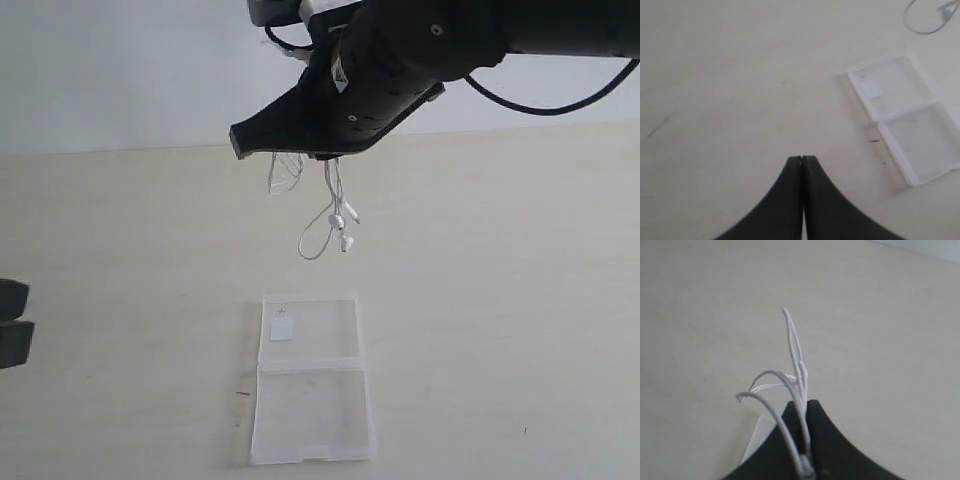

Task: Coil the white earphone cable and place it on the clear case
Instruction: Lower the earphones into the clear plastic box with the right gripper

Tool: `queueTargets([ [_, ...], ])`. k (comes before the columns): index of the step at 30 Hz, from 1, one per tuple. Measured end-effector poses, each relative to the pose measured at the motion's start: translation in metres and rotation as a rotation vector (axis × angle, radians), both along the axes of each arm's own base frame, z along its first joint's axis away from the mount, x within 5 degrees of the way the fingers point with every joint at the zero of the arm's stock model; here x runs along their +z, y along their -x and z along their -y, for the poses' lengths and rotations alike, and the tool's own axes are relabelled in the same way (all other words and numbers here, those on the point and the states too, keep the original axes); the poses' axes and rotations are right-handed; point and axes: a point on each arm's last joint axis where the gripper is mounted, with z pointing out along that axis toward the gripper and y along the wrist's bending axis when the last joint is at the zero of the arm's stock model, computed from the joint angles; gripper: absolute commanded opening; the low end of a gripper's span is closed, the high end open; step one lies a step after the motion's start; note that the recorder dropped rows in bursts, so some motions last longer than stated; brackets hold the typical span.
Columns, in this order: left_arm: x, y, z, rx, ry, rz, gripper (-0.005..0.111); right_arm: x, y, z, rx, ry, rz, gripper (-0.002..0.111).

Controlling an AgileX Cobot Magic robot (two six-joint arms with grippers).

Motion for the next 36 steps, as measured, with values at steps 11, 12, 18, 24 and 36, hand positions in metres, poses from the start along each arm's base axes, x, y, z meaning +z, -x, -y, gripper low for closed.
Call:
queueTargets([
  [11,-0.003,0.026,-0.022,0.055,-0.042,-0.038,0.0,-0.048,0.001,-0.014,-0.143,-0.041,-0.261,0.0],
  [12,-0.006,0.027,-0.023,0.055,-0.045,-0.041,0.0,-0.05,0.003,-0.015,-0.144,-0.031,-0.276,0.0],
  [18,-0.02,0.038,-0.027,0.06,-0.014,-0.081,0.0,-0.056,0.011,-0.018,-0.145,-0.005,-0.319,0.0],
  [24,-0.022,0.041,-0.028,0.061,-0.001,-0.083,0.0,-0.082,0.028,-0.016,-0.156,0.009,-0.415,0.0],
  [36,-0.022,0.042,-0.027,0.061,0.022,-0.092,0.0,-0.111,0.044,-0.007,-0.182,0.009,-0.495,0.0],
])
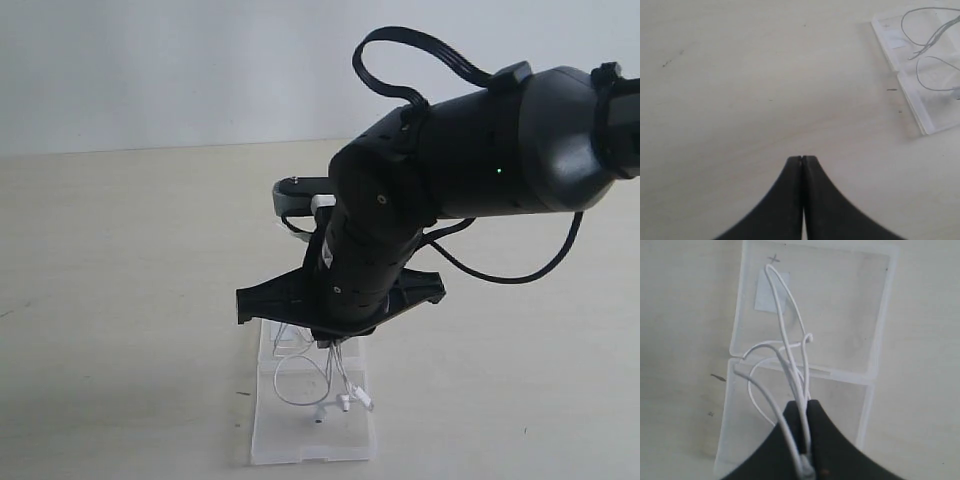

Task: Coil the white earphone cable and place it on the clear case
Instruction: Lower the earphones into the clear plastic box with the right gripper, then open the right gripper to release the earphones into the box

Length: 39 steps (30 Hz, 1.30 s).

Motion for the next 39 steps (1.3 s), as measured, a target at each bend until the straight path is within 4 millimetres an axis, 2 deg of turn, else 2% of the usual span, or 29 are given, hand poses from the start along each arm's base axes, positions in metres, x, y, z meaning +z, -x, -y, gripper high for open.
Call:
queueTargets([
  [5,0.0,0.0,0.0,-0.001,0.006,0.001,0.0,0.0,-0.002,-0.003,0.0,-0.022,0.008,0.0],
  [7,0.001,0.0,0.001,-0.006,0.015,0.008,0.0,-0.003,-0.008,-0.01,0.005,-0.005,-0.02,0.0],
  [11,0.001,-0.001,0.002,-0.017,0.02,0.011,0.0,-0.018,-0.025,-0.027,0.065,0.125,-0.141,0.0],
  [15,-0.002,0.0,0.002,-0.028,0.011,0.005,0.0,-0.026,-0.032,-0.034,0.118,0.211,-0.22,0.001],
  [17,-0.005,0.001,0.002,-0.029,0.008,-0.005,0.0,-0.024,-0.032,-0.035,0.151,0.22,-0.221,0.01],
  [22,-0.006,0.001,0.002,-0.029,0.012,-0.007,0.0,-0.012,-0.036,-0.041,0.187,0.194,-0.214,0.049],
  [24,-0.006,0.001,0.002,-0.029,0.012,-0.007,0.0,-0.01,-0.036,-0.042,0.192,0.197,-0.219,0.058],
  [34,-0.006,0.001,0.003,-0.029,0.016,-0.008,0.0,-0.008,-0.032,-0.038,0.194,0.235,-0.278,0.06],
  [39,-0.006,0.001,0.003,-0.029,0.017,-0.006,0.0,0.002,-0.03,-0.037,0.198,0.22,-0.26,0.06],
])
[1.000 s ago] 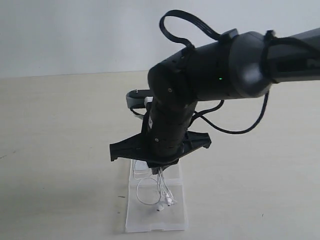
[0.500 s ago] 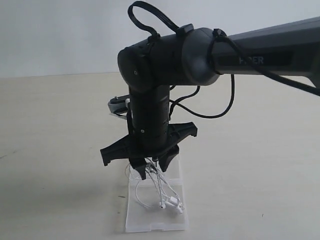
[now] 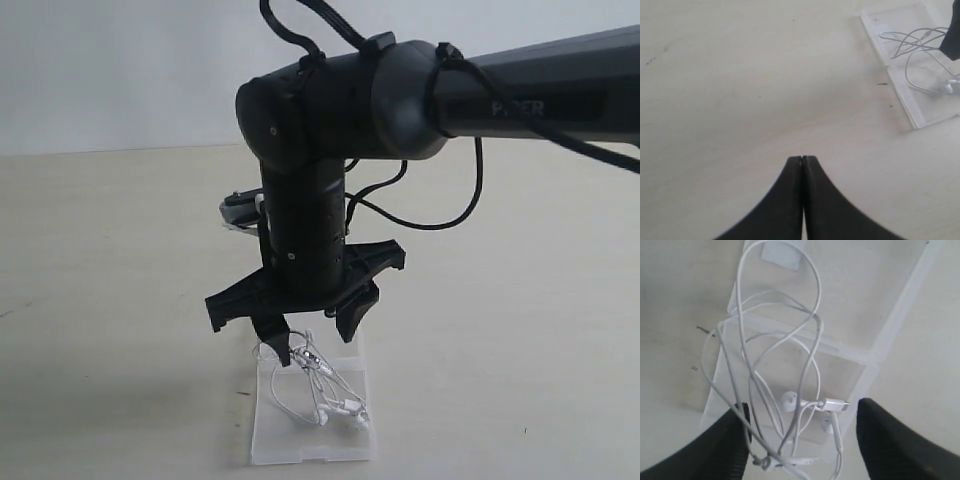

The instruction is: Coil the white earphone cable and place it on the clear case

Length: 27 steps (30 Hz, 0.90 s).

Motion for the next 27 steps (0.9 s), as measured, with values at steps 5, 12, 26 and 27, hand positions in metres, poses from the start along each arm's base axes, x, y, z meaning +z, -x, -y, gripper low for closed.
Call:
queueTargets([
  [5,0.0,0.0,0.0,0.0,0.0,0.0,0.0,0.023,0.002,0.004,0.007,-0.029,0.053,0.06],
  [12,0.0,0.0,0.0,-0.001,0.001,0.002,0.0,0.051,0.0,0.015,0.032,-0.016,0.163,0.059],
  [26,0.001,0.0,0.001,-0.003,0.005,0.008,0.0,0.088,0.001,0.03,0.046,-0.003,0.308,0.0],
  [27,0.001,-0.001,0.001,-0.004,0.005,0.01,0.0,0.088,0.001,0.03,0.049,-0.003,0.309,0.0],
])
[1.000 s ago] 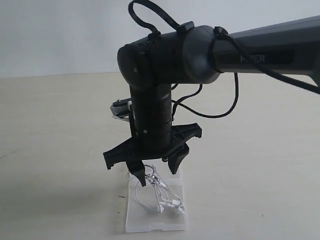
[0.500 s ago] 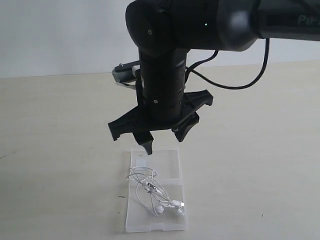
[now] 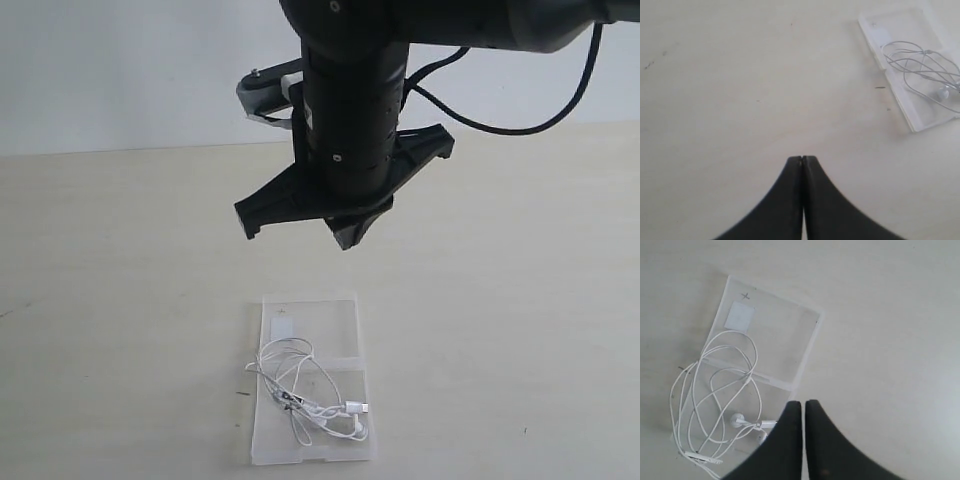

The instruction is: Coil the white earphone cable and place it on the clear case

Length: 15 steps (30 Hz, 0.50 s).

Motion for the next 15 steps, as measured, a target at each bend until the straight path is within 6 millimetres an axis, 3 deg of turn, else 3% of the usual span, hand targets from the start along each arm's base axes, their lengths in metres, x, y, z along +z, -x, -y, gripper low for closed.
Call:
queueTargets([
  [8,0.001,-0.001,-0.001,-0.005,-0.02,0.018,0.0,0.012,0.0,0.006,0.068,0.036,0.06,0.0],
  [10,0.001,-0.001,-0.001,-0.005,-0.02,0.018,0.0,0.026,0.003,0.012,0.066,0.018,0.092,0.0],
  [15,0.001,-0.001,-0.001,-0.005,-0.02,0.018,0.0,0.084,0.028,0.04,0.029,-0.099,0.231,0.0],
])
